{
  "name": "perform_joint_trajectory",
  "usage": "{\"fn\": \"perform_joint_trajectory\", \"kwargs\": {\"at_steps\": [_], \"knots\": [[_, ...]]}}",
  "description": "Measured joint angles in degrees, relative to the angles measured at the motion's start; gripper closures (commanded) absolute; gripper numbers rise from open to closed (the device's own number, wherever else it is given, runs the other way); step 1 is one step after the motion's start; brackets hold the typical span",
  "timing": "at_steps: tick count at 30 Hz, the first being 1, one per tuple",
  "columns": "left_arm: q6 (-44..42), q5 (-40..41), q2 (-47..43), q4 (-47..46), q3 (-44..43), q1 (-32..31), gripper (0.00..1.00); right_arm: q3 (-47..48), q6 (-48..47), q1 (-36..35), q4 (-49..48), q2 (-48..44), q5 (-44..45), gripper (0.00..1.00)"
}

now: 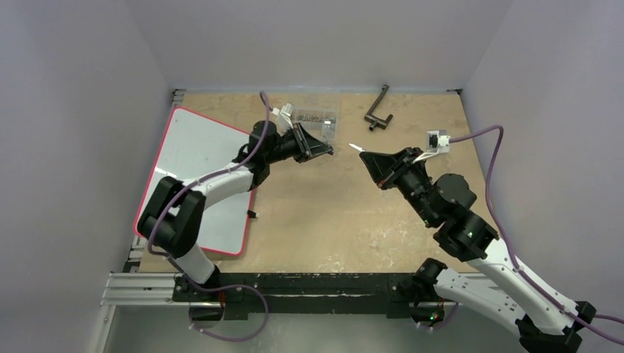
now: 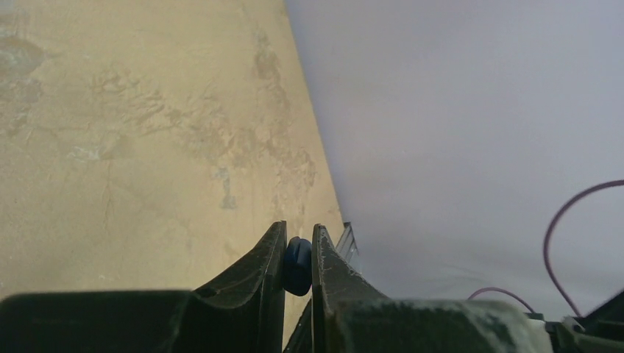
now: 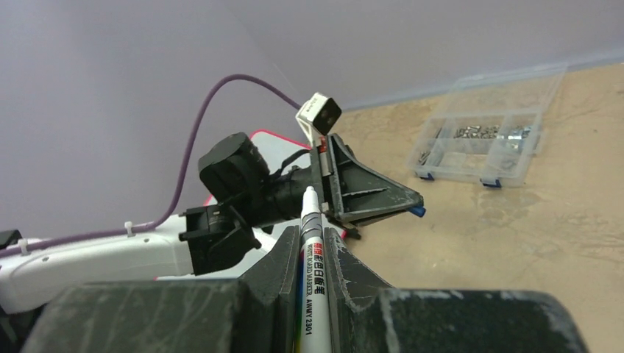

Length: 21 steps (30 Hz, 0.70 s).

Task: Write a sentence on the whiteboard
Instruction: Place the pen cap at the center of the board.

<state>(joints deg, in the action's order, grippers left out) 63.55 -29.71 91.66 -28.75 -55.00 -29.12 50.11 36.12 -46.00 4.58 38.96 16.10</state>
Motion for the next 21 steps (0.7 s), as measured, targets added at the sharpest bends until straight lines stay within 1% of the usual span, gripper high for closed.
{"fn": "perform_joint_trajectory", "kwargs": {"at_steps": [4,8,14,19,21], "knots": [[-1.1,0.0,7.7,-0.5,-2.0,-1.5,1.0,0.0,-1.7,0.0,2.3,0.1,0.0,1.0],[-2.1,0.0,13.5,-0.5,-4.2,-2.5,1.0,0.0,-2.3,0.0,3.7,-0.1,0.2,1.0],[-3.3,0.6,19.6,-0.3,-7.9,-3.3,0.99,-0.3,-2.5,0.0,4.9,-1.3,1.5,1.0],[-4.7,2.6,21.7,1.5,-10.4,-4.1,0.82,-0.9,-2.6,0.0,5.5,-1.9,2.4,1.0],[-5.1,3.3,21.8,1.9,-10.8,-4.3,0.73,-0.9,-2.6,0.0,5.6,-1.9,2.5,1.0]]}}
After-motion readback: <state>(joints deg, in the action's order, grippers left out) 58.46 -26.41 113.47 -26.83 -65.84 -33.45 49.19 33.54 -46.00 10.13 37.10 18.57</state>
